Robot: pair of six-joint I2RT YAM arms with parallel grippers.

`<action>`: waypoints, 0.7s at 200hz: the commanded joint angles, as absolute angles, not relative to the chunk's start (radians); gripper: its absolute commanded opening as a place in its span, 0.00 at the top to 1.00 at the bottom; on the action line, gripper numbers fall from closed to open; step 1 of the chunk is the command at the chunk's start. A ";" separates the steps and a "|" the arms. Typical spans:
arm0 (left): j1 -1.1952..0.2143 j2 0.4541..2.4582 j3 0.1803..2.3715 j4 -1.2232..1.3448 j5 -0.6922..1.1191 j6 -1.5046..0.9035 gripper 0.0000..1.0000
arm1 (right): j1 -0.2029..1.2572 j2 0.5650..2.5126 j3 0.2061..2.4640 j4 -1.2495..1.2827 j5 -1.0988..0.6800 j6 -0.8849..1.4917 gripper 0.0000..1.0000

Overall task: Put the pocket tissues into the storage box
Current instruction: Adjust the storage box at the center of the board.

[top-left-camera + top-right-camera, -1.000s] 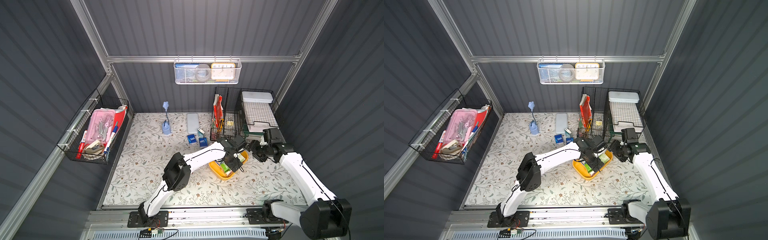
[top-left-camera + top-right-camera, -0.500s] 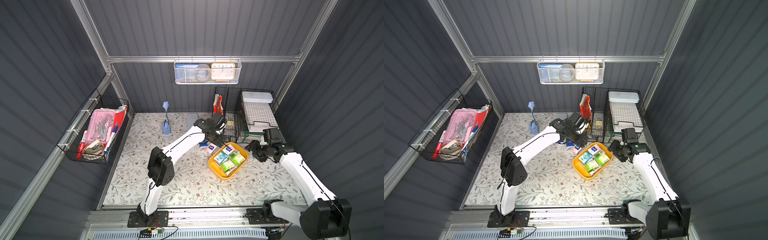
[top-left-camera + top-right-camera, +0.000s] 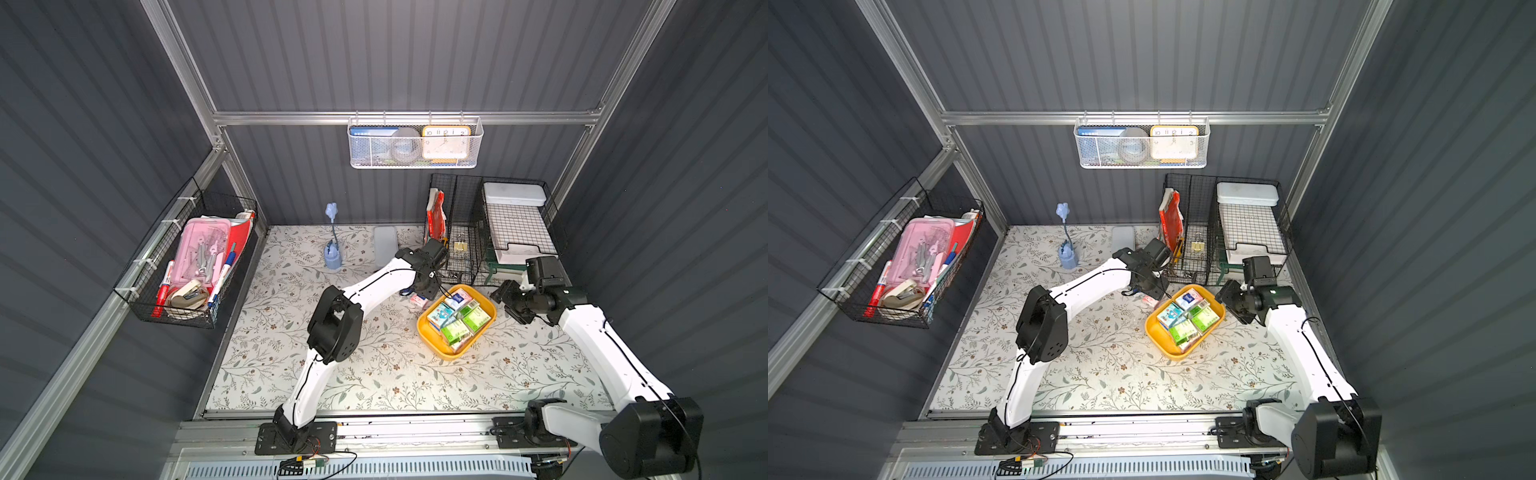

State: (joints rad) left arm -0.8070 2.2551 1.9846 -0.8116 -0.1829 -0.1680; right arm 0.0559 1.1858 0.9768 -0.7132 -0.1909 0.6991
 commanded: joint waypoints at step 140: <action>-0.808 2.407 2.025 -0.808 -0.097 -0.225 0.23 | 0.053 1.204 1.011 -0.739 -0.195 0.689 0.36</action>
State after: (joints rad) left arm -0.8062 2.3672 2.0071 -0.7906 -0.1547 -0.1993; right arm 0.0559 1.2007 0.9932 -0.7242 -0.1989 0.6983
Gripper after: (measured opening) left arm 0.792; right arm 0.638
